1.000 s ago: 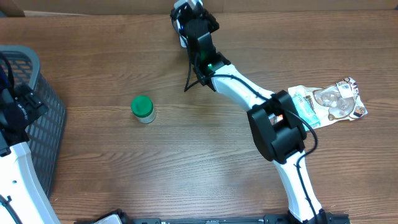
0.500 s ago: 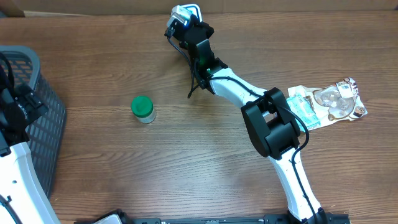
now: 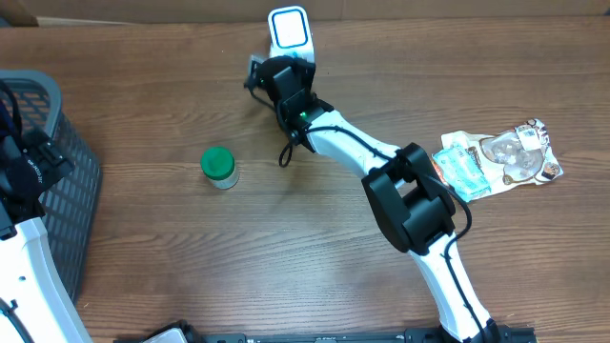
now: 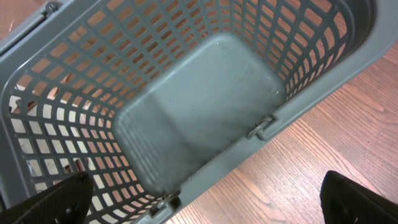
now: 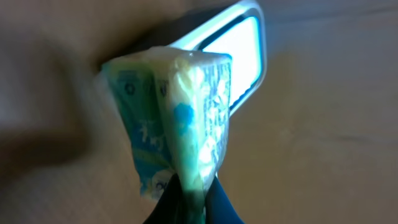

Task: Scan the item barcode
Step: 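Lift the mint carton and hold it up to the scanner, then carry the carton right and drop it on the scanned pile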

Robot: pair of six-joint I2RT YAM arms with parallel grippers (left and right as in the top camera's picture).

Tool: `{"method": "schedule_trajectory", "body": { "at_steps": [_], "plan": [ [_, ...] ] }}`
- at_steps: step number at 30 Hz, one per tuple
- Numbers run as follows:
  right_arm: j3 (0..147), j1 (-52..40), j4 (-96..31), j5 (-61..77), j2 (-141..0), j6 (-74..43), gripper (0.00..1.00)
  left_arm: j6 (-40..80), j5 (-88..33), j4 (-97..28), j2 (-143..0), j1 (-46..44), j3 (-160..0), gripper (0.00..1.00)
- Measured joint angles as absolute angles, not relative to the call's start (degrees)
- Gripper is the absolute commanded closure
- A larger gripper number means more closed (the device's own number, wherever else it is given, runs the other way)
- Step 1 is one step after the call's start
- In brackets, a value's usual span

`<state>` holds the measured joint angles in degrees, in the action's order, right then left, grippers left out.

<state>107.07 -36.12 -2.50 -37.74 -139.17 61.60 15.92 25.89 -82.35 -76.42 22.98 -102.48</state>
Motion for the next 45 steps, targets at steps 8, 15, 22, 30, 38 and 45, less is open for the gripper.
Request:
{"method": "schedule_trajectory", "body": {
  "at_steps": [8, 15, 22, 30, 38, 45],
  "plan": [
    [106.72, -38.30, -36.69, -33.12, -128.53, 52.56, 0.96, 15.92, 25.89, -82.35, -76.42, 22.98, -102.48, 0.00],
    [106.78, -38.28, -57.67, -24.73, -116.90, 27.16, 0.96, 15.92, 25.89, -82.35, -76.42, 22.98, -102.48, 0.01],
    [106.96, -30.65, -80.99, -21.82, -111.37, -13.43, 0.96, 15.90, 25.89, -82.35, -76.42, 22.98, -102.48, 0.00],
    [102.19, -9.47, -88.12, -21.19, -111.37, -43.20, 0.96, 15.92, 25.89, -82.32, -76.42, 22.98, -102.48, 0.00],
    [91.11, 4.47, -79.07, -15.55, -111.39, -50.13, 0.23, 15.92, 25.89, -82.35, -76.42, 22.98, -102.48, 0.00],
    [90.19, 6.68, -78.50, -8.99, -111.39, -41.36, 0.00, 15.92, 25.89, -82.32, -76.42, 22.98, -102.48, 0.00]
  ]
}}
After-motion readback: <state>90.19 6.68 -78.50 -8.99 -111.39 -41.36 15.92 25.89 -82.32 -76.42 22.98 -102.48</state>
